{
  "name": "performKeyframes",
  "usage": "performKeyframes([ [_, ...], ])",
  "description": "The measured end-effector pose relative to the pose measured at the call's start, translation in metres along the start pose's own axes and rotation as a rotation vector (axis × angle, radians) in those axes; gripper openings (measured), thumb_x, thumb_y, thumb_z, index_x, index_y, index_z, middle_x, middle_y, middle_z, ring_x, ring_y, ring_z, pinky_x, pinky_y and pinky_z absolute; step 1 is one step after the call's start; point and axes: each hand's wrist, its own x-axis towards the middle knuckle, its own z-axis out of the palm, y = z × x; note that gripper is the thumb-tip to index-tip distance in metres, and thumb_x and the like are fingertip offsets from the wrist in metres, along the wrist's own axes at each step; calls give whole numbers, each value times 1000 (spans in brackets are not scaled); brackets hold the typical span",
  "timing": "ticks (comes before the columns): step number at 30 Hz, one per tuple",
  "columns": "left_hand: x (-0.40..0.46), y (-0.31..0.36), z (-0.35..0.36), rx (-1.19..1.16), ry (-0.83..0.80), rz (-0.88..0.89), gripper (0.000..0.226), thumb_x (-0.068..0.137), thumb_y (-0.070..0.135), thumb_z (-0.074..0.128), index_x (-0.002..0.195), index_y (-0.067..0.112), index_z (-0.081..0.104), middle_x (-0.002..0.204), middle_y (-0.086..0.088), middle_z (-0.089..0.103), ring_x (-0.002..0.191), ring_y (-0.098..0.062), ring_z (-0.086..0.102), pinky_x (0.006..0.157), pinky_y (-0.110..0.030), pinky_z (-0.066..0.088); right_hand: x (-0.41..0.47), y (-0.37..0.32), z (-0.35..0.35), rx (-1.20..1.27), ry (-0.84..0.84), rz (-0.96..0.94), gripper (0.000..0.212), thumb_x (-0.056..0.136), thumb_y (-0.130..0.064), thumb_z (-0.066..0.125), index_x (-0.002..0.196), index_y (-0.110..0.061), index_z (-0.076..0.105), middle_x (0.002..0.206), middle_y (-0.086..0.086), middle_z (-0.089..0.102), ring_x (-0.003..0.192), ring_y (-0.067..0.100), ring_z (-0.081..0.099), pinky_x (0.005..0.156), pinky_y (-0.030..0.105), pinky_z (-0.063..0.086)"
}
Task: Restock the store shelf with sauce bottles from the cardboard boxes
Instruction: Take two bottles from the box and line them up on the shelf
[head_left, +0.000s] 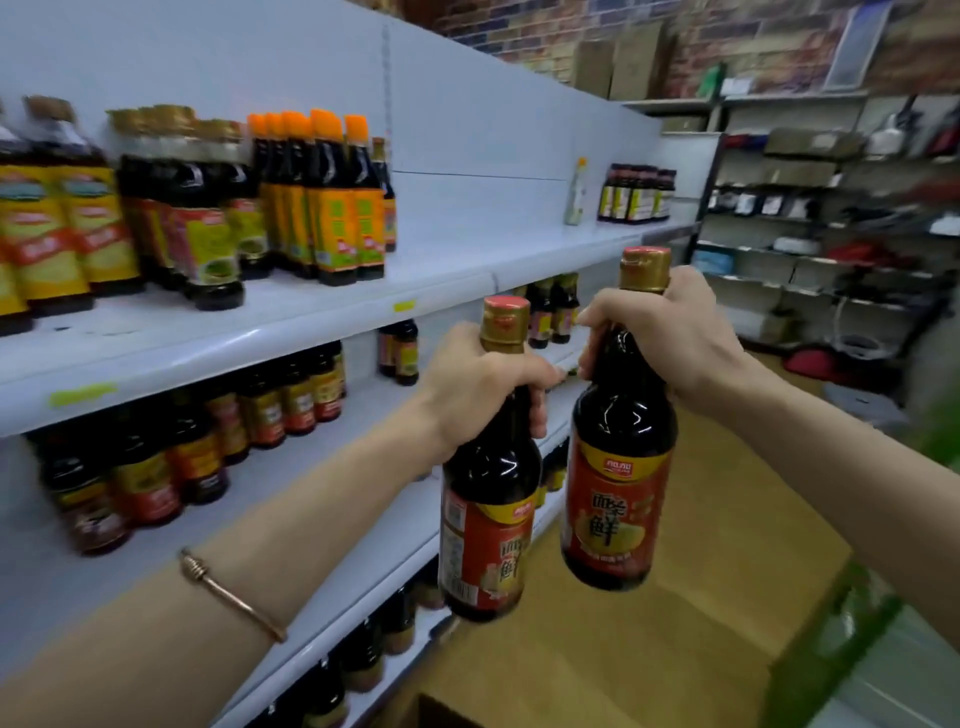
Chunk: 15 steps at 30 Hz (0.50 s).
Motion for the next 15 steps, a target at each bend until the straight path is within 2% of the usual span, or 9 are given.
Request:
performKeyframes([
  [4, 62, -5, 42, -30, -18, 57, 26, 67, 10, 65, 43, 12, 57, 47, -11, 55, 44, -28, 54, 57, -33, 48, 32, 31, -60, -61, 59, -38, 25, 79, -3, 62, 56, 6, 60, 57, 22, 65, 50, 30, 63, 56, 33, 52],
  [7, 102, -11, 61, -36, -50, 71, 24, 68, 10, 65, 46, 7, 56, 47, -12, 55, 45, -29, 54, 58, -33, 48, 55, 53, -90, -97, 72, -45, 26, 79, -4, 62, 54, 3, 61, 57, 20, 66, 51, 30, 63, 58, 32, 53],
  [11, 150, -21, 77, 5, -89, 43, 23, 69, 11, 64, 49, 4, 55, 49, -13, 56, 47, -29, 55, 59, -35, 50, 88, 82, -117, -83, 85, -45, 25, 79, -3, 62, 54, 2, 62, 56, 18, 66, 52, 32, 64, 55, 29, 53],
  [15, 201, -33, 76, 24, -48, 49, 26, 74, 6, 66, 50, 4, 55, 50, -12, 56, 49, -29, 56, 61, -38, 52, 135, 105, -130, -86, 31, -45, 26, 79, -2, 61, 53, 3, 61, 56, 18, 66, 50, 31, 63, 53, 29, 52],
])
